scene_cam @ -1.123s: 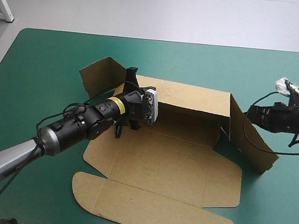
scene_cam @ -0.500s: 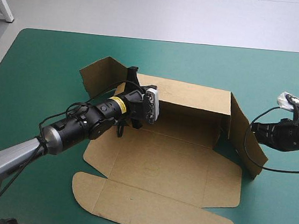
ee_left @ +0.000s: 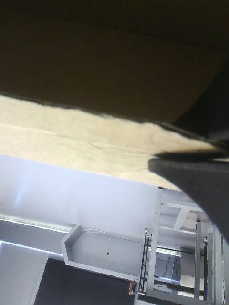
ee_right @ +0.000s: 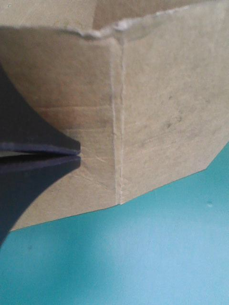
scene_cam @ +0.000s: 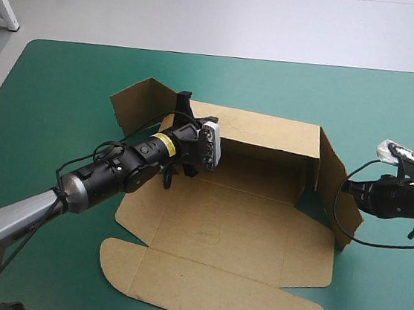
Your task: Fold the box
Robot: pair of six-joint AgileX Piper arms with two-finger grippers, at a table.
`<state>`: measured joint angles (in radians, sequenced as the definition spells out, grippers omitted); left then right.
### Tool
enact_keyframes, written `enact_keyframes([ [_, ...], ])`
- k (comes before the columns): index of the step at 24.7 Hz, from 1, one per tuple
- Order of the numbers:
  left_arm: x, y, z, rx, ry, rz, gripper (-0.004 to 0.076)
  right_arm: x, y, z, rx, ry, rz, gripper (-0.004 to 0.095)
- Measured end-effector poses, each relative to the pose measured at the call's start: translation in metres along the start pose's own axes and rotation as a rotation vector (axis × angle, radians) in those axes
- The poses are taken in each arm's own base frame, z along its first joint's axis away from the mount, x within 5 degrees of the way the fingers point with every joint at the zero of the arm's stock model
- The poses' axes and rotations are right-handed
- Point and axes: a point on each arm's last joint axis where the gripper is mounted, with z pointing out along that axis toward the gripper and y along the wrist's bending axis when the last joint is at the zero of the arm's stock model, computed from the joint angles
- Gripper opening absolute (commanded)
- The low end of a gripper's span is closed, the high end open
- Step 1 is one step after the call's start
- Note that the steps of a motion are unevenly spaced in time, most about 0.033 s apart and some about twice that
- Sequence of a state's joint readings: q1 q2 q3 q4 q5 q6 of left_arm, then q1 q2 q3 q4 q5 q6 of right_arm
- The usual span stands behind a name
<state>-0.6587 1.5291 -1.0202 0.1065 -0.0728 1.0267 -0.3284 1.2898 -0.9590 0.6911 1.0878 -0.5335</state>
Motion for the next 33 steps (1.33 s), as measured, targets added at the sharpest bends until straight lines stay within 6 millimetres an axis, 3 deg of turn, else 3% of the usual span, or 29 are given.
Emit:
enact_keyframes([
  [5, 0.0, 0.0, 0.0, 0.0, 0.001, 0.0, -0.001, 0.004, -0.013, 0.03, -0.078, 0.101, 0.04, -0.0015],
  [9, 0.001, 0.0, 0.002, -0.006, -0.002, -0.007, -0.001, 0.006, 0.028, 0.046, -0.248, 0.129, -0.033, -0.0015],
  [12, 0.0, 0.0, 0.002, -0.007, -0.003, -0.007, -0.001, 0.01, 0.051, 0.059, -0.262, 0.151, -0.098, -0.0015],
  [16, 0.0, 0.0, 0.002, -0.007, -0.003, -0.006, -0.001, 0.009, 0.049, 0.062, -0.174, 0.122, -0.144, -0.0015],
  [21, 0.001, -0.001, 0.002, -0.006, -0.003, -0.007, -0.001, 0.006, 0.05, 0.049, -0.094, 0.012, -0.235, -0.0007],
  [33, 0.0, 0.0, 0.002, -0.013, -0.007, -0.007, -0.001, 0.002, 0.05, 0.042, -0.048, -0.069, -0.416, 0.0404],
])
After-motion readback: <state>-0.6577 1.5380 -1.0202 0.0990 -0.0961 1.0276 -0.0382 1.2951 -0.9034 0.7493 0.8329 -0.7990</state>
